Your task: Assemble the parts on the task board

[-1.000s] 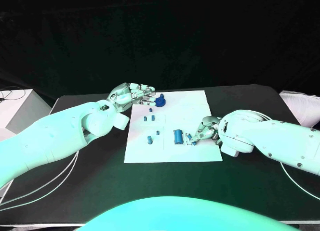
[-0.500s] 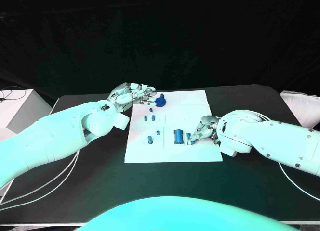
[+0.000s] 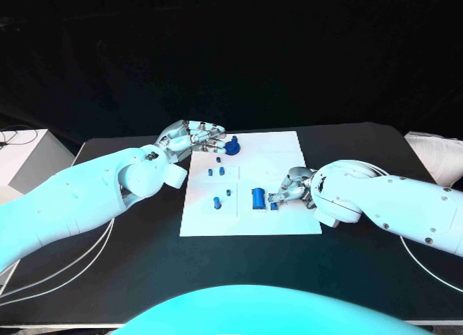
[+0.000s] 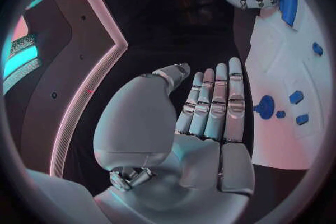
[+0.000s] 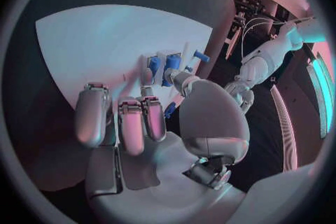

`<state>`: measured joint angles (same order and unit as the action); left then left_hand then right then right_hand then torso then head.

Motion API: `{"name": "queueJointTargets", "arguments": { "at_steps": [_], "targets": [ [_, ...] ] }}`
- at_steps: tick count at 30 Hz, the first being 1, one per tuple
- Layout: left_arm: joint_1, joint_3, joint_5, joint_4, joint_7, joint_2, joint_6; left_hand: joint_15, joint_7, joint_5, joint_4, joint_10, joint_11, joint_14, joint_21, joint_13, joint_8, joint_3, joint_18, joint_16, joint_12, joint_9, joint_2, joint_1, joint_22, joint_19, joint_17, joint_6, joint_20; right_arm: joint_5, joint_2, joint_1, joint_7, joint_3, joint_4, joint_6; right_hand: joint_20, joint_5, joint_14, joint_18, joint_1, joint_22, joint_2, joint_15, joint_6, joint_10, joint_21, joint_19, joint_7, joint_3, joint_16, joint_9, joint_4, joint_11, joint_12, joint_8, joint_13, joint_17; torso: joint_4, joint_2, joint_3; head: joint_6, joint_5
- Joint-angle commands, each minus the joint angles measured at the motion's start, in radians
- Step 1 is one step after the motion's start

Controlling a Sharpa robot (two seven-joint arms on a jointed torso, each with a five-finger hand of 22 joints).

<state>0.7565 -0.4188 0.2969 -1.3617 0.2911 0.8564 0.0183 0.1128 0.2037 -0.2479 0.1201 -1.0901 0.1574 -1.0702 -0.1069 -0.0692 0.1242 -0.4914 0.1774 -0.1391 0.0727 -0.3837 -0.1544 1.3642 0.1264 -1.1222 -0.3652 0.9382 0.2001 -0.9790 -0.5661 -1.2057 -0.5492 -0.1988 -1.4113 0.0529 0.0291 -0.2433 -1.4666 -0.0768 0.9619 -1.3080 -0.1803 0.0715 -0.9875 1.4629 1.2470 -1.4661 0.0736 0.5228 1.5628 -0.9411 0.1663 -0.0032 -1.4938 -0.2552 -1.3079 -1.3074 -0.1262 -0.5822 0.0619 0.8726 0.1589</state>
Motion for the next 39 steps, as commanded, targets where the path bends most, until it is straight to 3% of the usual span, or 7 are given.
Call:
{"name": "queueJointTargets", "arguments": {
  "at_steps": [1, 3, 13, 19, 22, 28, 39],
  "targets": [
    [-0.001, 0.000, 0.004, -0.001, 0.006, -0.002, 0.021, 0.001, 0.003, -0.005, 0.003, 0.007, 0.001, 0.008, 0.003, 0.001, -0.004, -0.001, 0.003, 0.002, -0.003, 0.001, 0.003, 0.004, -0.001, -0.002, -0.001, -0.005, 0.006, -0.004, -0.001, 0.001, 0.005, 0.000, -0.003, 0.015, 0.001, 0.022, -0.102, 0.012, -0.019, -0.057, -0.008, -0.003, -0.003, 0.060, -0.004, -0.050, 0.004, -0.009, 0.003, -0.001, 0.015, 0.004, -0.004, 0.006, -0.207, -0.255, 0.0003, 0.000, 0.0003, 0.000, 0.000],
    [-0.001, 0.000, 0.004, 0.000, 0.005, -0.002, 0.021, 0.001, 0.003, -0.005, 0.003, 0.007, 0.001, 0.008, 0.003, 0.001, -0.004, -0.001, 0.003, 0.002, -0.003, 0.001, 0.003, 0.004, -0.001, -0.002, -0.001, -0.005, 0.006, -0.004, -0.004, 0.001, 0.005, 0.000, -0.004, 0.016, 0.001, 0.056, -0.102, 0.012, -0.030, -0.057, -0.014, -0.002, -0.003, 0.059, -0.005, -0.050, 0.003, -0.024, 0.002, -0.002, 0.028, 0.003, -0.003, 0.007, -0.207, -0.255, 0.0001, 0.000, 0.0004, 0.000, 0.000],
    [-0.001, 0.000, 0.006, 0.001, 0.003, -0.002, 0.021, 0.001, 0.003, -0.005, 0.003, 0.007, 0.001, 0.008, 0.003, 0.001, -0.004, -0.001, 0.003, 0.002, -0.003, 0.001, 0.003, 0.004, -0.001, -0.002, -0.001, -0.005, 0.006, -0.007, -0.035, 0.002, 0.006, 0.000, -0.026, 0.009, 0.000, 0.102, -0.102, 0.012, 0.001, -0.058, -0.023, -0.001, -0.008, 0.059, -0.006, -0.050, 0.001, -0.035, 0.002, -0.005, 0.015, 0.001, -0.002, 0.005, -0.206, -0.255, -0.0008, 0.000, 0.0014, 0.000, 0.004],
    [-0.001, 0.000, 0.006, 0.001, 0.004, -0.002, 0.020, 0.001, 0.003, -0.005, 0.003, 0.007, 0.001, 0.008, 0.003, 0.001, -0.004, -0.001, 0.003, 0.002, -0.003, 0.001, 0.003, 0.004, -0.001, -0.002, -0.001, -0.005, 0.006, -0.016, -0.059, 0.006, 0.005, 0.000, -0.052, 0.001, -0.005, 0.152, -0.103, 0.013, 0.052, -0.063, -0.030, 0.006, -0.035, 0.062, -0.002, -0.052, -0.010, -0.052, 0.005, -0.021, -0.008, -0.008, -0.006, -0.019, -0.209, -0.258, -0.0013, 0.000, 0.0014, 0.000, 0.005],
    [-0.001, 0.000, 0.007, 0.001, 0.005, -0.001, 0.020, 0.001, 0.003, -0.005, 0.003, 0.007, 0.001, 0.008, 0.003, 0.001, -0.004, -0.001, 0.003, 0.002, -0.003, 0.001, 0.003, 0.004, -0.001, -0.002, -0.001, -0.005, 0.006, -0.020, -0.065, 0.009, 0.004, 0.000, -0.055, 0.001, -0.009, 0.184, -0.103, 0.013, 0.079, -0.066, -0.021, 0.012, -0.045, 0.063, 0.001, -0.053, -0.018, -0.056, 0.005, -0.033, -0.016, -0.014, -0.007, -0.037, -0.210, -0.258, -0.0026, 0.001, 0.0009, 0.000, 0.005],
    [-0.001, 0.000, 0.007, 0.002, 0.005, -0.002, 0.020, 0.001, 0.003, -0.005, 0.003, 0.007, 0.001, 0.008, 0.003, 0.001, -0.004, -0.001, 0.003, 0.002, -0.003, 0.001, 0.003, 0.004, -0.001, -0.002, -0.001, -0.005, 0.006, -0.023, -0.065, 0.013, 0.003, 0.000, -0.051, 0.016, -0.014, 0.185, -0.103, 0.014, 0.082, -0.069, -0.002, 0.016, -0.055, 0.066, 0.004, -0.055, -0.025, -0.055, 0.005, -0.044, -0.008, -0.020, -0.011, -0.056, -0.213, -0.260, -0.0018, 0.000, 0.0020, 0.000, 0.001],
    [-0.001, 0.000, 0.007, 0.002, 0.005, -0.003, 0.021, 0.001, 0.003, -0.005, 0.003, 0.007, 0.001, 0.008, 0.003, 0.001, -0.004, -0.001, 0.003, 0.002, -0.003, 0.001, 0.003, 0.004, -0.001, -0.002, -0.001, -0.005, 0.006, -0.026, -0.047, 0.018, 0.000, 0.000, -0.027, 0.020, -0.016, 0.181, -0.103, 0.014, 0.078, -0.069, 0.005, 0.019, -0.056, 0.066, 0.003, -0.055, -0.027, -0.055, 0.006, -0.050, 0.001, -0.023, -0.011, -0.064, -0.213, -0.260, 0.0009, -0.002, 0.0013, 0.000, -0.001]
  ]
}}
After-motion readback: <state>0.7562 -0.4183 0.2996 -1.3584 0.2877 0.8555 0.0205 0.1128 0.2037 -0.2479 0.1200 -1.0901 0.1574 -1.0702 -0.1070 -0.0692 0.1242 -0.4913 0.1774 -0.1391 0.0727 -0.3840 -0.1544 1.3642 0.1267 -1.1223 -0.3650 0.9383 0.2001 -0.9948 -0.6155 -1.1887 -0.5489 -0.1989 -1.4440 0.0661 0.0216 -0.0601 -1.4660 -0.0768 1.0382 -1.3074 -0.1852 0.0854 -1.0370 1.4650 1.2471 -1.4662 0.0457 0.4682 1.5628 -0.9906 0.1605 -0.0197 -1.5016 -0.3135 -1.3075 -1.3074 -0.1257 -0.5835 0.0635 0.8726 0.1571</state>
